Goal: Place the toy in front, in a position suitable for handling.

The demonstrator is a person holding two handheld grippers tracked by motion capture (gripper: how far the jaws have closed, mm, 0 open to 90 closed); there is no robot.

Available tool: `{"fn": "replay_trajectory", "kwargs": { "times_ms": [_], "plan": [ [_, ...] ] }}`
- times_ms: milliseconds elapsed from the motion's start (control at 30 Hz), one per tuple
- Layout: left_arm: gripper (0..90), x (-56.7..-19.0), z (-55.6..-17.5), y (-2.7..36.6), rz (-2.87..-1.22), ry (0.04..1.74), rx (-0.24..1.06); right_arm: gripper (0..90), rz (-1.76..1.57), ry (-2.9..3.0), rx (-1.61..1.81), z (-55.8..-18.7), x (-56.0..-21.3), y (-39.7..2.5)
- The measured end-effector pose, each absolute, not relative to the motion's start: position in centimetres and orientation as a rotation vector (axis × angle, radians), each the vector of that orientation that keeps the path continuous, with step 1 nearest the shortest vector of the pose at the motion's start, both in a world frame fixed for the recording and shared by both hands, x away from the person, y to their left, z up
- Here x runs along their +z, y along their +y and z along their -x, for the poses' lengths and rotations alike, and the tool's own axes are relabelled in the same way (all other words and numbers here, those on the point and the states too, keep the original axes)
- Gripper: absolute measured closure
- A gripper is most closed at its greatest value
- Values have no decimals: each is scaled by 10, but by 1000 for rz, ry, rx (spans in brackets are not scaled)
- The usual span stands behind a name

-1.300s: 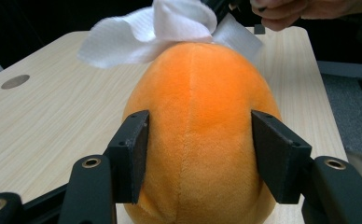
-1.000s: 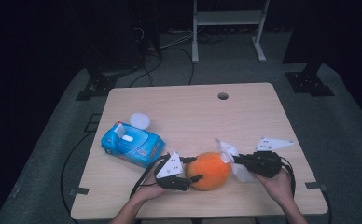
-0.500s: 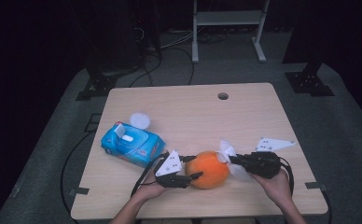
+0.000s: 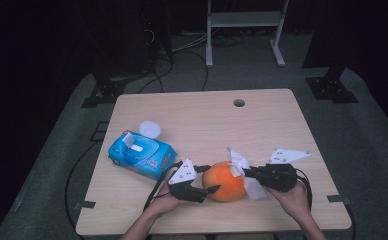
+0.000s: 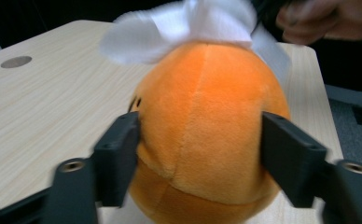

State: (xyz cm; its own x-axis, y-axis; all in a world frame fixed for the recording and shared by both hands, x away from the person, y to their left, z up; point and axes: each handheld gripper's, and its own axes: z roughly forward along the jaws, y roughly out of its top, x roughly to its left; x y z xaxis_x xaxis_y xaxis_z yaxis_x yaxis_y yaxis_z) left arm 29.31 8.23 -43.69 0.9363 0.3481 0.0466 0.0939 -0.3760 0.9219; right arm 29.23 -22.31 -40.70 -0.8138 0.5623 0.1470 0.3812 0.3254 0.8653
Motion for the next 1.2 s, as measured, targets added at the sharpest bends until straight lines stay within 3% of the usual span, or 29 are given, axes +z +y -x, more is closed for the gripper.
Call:
{"fn": "replay_trajectory", "kwargs": {
  "times_ms": [133, 267, 533, 633, 767, 933, 1100, 1200],
  "plan": [
    [420, -427, -282, 71, -1957, 245, 342, 857, -726, 2391, 1578, -282, -392, -207],
    [464, -424, -281, 73, -1928, 275, 345, 859, -791, 2409, 1545, -287, -403, -212],
    [467, -422, -280, 70, -1909, 278, 350, 856, -733, 2374, 1560, -277, -391, -207],
    [406, -428, -284, 68, -1911, 267, 329, 858, -752, 2412, 1500, -282, -400, -207],
    [185, -434, -288, 70, -1904, 315, 296, 859, -774, 2410, 1478, -284, -404, -210],
    [164, -444, -294, 69, -1921, 349, 235, 857, -818, 2395, 1527, -287, -405, -217],
    [400, -439, -289, 68, -1906, 344, 270, 857, -794, 2393, 1548, -287, -405, -218],
    [454, -435, -287, 67, -1894, 347, 292, 857, -821, 2378, 1564, -289, -405, -226]
  ]
}}
